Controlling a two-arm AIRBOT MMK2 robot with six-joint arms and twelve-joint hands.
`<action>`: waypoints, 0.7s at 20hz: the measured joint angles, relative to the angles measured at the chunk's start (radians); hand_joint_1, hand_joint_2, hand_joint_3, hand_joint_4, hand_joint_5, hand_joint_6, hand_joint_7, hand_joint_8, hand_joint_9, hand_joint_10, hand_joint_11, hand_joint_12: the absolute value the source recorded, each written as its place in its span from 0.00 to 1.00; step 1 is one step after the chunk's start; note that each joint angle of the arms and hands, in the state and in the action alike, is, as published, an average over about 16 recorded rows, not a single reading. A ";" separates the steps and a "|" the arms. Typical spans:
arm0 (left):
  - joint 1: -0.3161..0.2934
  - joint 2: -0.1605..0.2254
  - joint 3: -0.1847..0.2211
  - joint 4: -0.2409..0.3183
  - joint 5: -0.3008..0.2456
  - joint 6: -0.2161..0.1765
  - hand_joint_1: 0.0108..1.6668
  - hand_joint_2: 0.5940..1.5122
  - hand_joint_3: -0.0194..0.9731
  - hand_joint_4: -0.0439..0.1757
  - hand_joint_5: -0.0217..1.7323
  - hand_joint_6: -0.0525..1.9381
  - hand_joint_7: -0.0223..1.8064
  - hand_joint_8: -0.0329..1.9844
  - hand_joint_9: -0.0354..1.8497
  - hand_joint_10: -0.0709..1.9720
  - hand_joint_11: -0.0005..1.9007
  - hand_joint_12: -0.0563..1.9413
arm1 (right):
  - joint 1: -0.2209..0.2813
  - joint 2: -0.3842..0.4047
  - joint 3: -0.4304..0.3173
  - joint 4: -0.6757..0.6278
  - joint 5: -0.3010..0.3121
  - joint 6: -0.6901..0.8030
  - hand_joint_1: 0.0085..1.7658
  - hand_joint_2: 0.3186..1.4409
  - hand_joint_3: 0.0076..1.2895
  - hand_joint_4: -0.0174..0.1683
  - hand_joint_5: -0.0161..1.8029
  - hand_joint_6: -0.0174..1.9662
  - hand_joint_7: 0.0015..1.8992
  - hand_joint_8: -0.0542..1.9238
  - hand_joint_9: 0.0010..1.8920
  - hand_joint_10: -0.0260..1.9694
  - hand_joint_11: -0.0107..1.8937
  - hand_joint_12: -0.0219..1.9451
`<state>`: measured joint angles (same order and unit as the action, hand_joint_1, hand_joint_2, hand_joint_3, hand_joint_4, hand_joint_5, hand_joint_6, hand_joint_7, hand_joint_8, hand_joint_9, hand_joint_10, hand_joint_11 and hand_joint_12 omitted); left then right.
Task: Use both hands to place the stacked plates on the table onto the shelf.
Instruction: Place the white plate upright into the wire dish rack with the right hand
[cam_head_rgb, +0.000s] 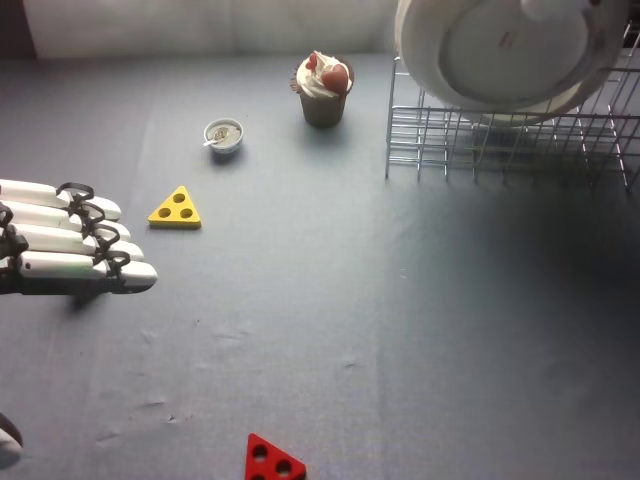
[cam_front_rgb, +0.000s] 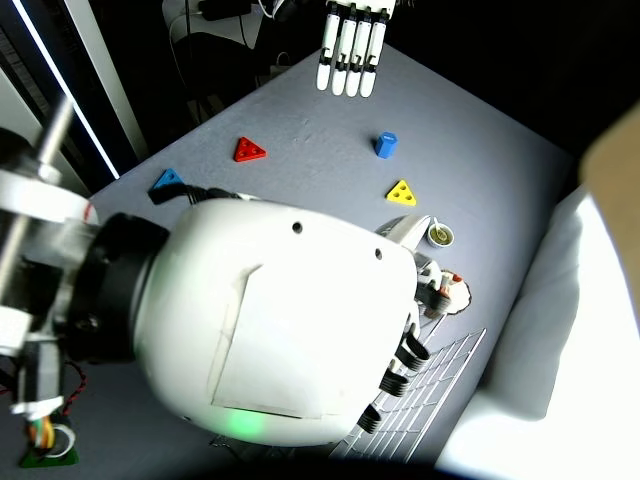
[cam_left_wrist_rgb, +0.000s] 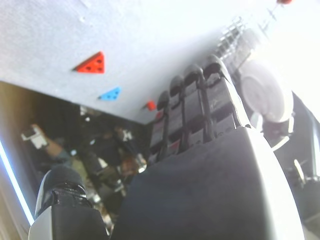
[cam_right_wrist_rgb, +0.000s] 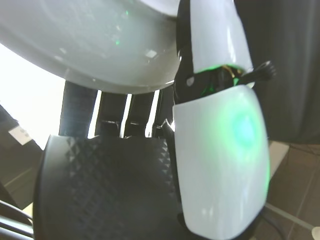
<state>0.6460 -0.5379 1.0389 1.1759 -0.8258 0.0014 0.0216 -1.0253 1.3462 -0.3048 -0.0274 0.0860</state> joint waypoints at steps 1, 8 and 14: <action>0.000 0.000 -0.001 -0.001 0.002 0.000 0.07 0.38 0.02 0.22 0.07 0.03 0.10 0.02 0.10 0.04 0.06 0.03 | -0.006 0.000 0.003 0.001 0.001 0.000 0.82 0.54 0.00 0.05 0.53 0.46 0.58 0.33 0.61 0.40 0.73 0.04; 0.000 -0.003 0.004 -0.007 0.001 0.000 0.07 0.38 0.02 0.22 0.07 0.03 0.10 0.02 0.10 0.04 0.06 0.03 | -0.046 -0.008 0.026 0.007 0.014 0.000 0.82 0.54 0.00 0.05 0.54 0.46 0.58 0.32 0.61 0.40 0.74 0.03; 0.000 -0.006 0.009 -0.009 -0.013 0.000 0.07 0.38 0.02 0.22 0.07 0.03 0.11 0.02 0.10 0.04 0.07 0.04 | -0.077 -0.020 0.051 0.020 0.028 0.001 0.82 0.54 0.00 0.05 0.54 0.46 0.59 0.32 0.61 0.40 0.74 0.02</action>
<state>0.6460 -0.5440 1.0482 1.1670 -0.8385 0.0014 -0.0555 -1.0458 1.3970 -0.2850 0.0011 0.0874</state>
